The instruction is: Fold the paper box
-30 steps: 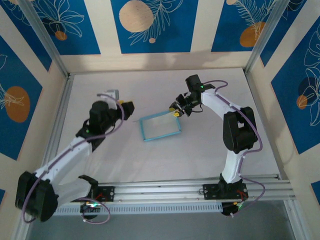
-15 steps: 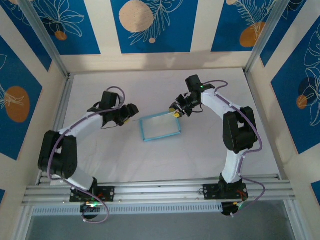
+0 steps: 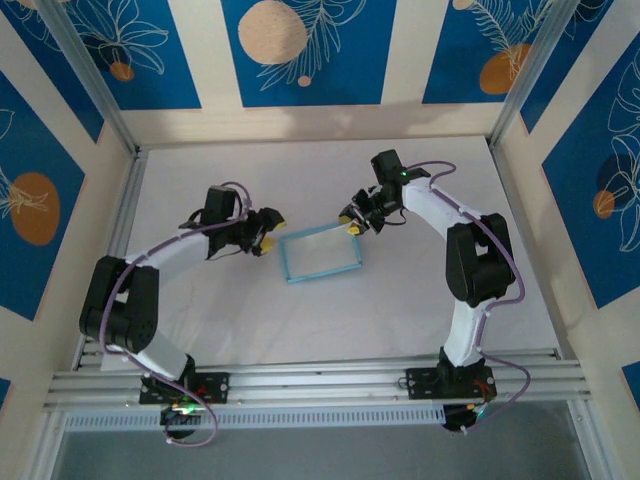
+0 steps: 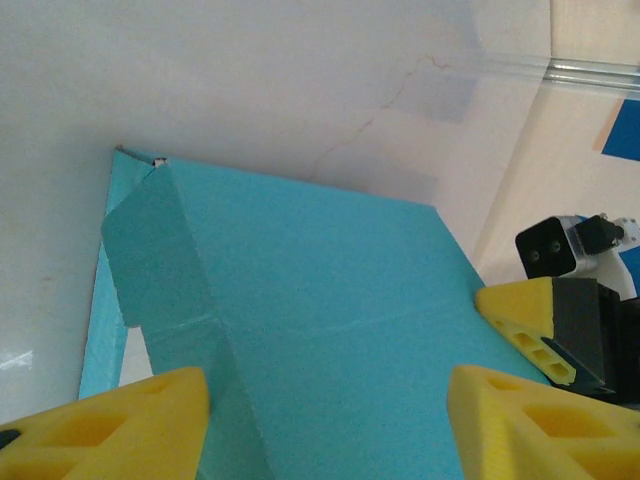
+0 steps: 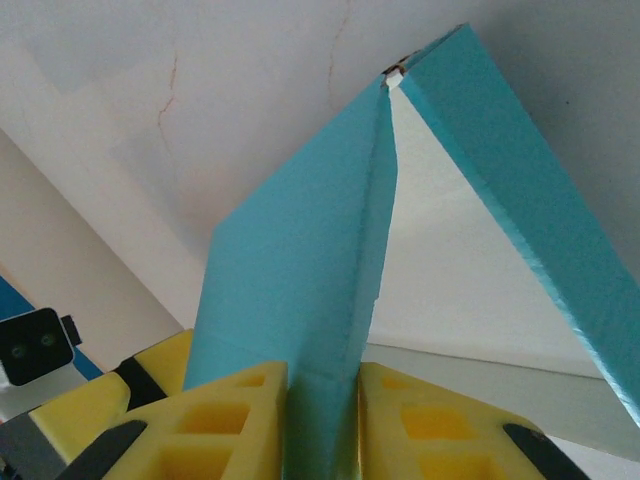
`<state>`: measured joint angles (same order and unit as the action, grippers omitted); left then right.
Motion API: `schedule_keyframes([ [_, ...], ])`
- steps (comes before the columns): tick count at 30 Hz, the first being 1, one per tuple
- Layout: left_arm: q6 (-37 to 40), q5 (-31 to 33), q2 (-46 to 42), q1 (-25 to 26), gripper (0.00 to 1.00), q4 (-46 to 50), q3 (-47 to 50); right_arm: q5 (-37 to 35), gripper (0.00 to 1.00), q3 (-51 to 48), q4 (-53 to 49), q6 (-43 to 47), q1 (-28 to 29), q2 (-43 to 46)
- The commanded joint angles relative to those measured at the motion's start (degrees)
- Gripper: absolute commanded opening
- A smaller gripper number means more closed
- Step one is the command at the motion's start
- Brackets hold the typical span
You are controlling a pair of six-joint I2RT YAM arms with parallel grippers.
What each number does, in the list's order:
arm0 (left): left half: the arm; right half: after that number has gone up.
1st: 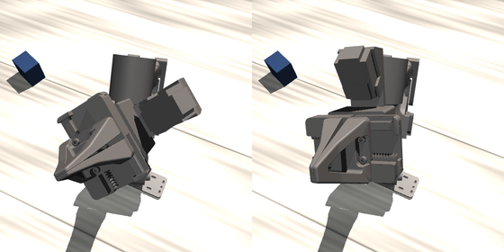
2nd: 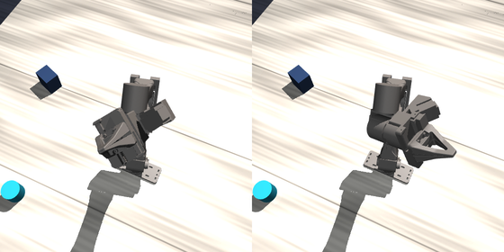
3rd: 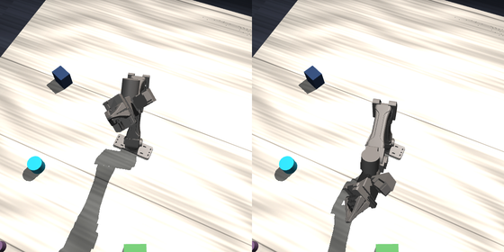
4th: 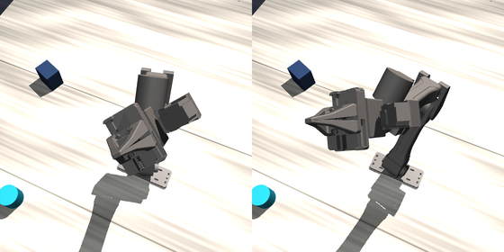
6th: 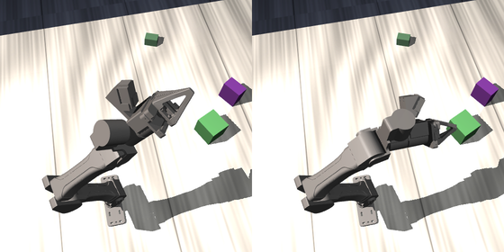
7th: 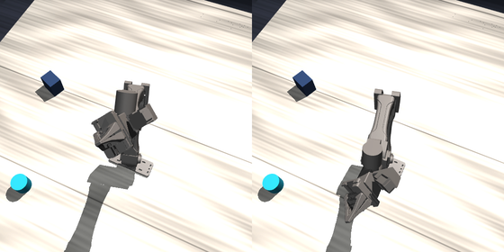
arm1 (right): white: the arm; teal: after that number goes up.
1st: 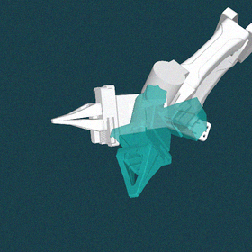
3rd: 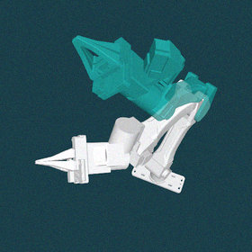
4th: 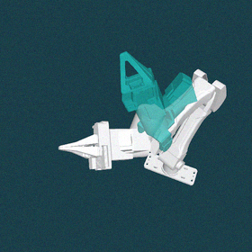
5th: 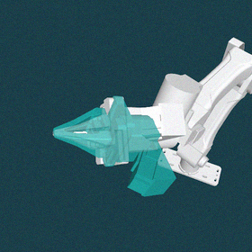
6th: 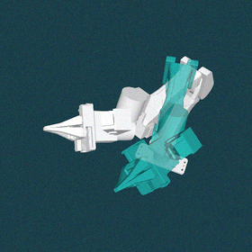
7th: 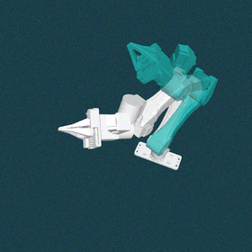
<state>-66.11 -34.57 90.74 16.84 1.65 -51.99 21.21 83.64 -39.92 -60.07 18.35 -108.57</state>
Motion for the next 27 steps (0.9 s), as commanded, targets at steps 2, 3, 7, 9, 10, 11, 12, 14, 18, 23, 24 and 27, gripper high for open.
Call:
schedule_keyframes([
  [2, -1.1, -2.0, 0.3, 0.7, 0.64, -1.0, 0.9, 0.0, 0.25, 1.2, -2.2, -1.1, -0.3, -1.8],
  [3, 0.7, -0.9, -0.2, 0.6, 0.65, 1.5, 0.5, -0.2, 0.25, 1.3, -2.3, -1.1, -0.3, -1.9],
  [7, 7.1, 3.9, -1.1, 0.6, 0.67, 12.4, -2.7, 0.0, 0.25, 1.4, -2.3, -1.1, -0.3, -1.9],
  [9, 6.6, 3.7, -0.8, 0.6, 0.67, 12.5, -3.1, 0.0, 0.25, 1.5, -2.3, -1.2, -0.3, -1.9],
  [10, 6.0, 3.4, -0.7, 0.6, 0.67, 11.8, -3.0, -0.1, 0.25, 1.6, -2.3, -1.1, -0.4, -1.9],
  [11, 4.9, 2.8, -0.5, 0.6, 0.67, 10.6, -2.8, 0.0, 0.25, 1.5, -2.3, -1.1, -0.3, -1.9],
  [12, 3.9, 2.3, -0.3, 0.6, 0.67, 9.1, -2.6, -0.1, 0.24, 1.6, -2.3, -1.2, -0.3, -1.9],
  [14, 2.3, 1.8, 0.2, 0.8, 0.66, 7.0, -2.6, 0.0, 0.25, 1.4, -2.2, -1.2, -0.2, -1.9],
  [18, -0.4, 0.8, 1.1, 1.6, 0.64, 3.1, -3.3, 0.2, 0.24, 1.5, -2.2, -1.2, 0.0, -2.1],
  [23, -3.4, -0.3, 1.9, 2.5, 0.59, -1.3, -3.5, 0.4, 0.24, 1.8, -2.3, -1.3, 0.0, -2.3],
  [24, -3.9, -0.1, 1.9, 2.6, 0.58, -2.0, -3.0, 0.6, 0.24, 1.7, -2.2, -1.4, 0.0, -2.4],
  [27, -5.7, 0.1, 2.0, 2.7, 0.55, -4.8, -1.9, 1.2, 0.24, 1.8, -1.7, -1.8, 0.0, -2.8],
])
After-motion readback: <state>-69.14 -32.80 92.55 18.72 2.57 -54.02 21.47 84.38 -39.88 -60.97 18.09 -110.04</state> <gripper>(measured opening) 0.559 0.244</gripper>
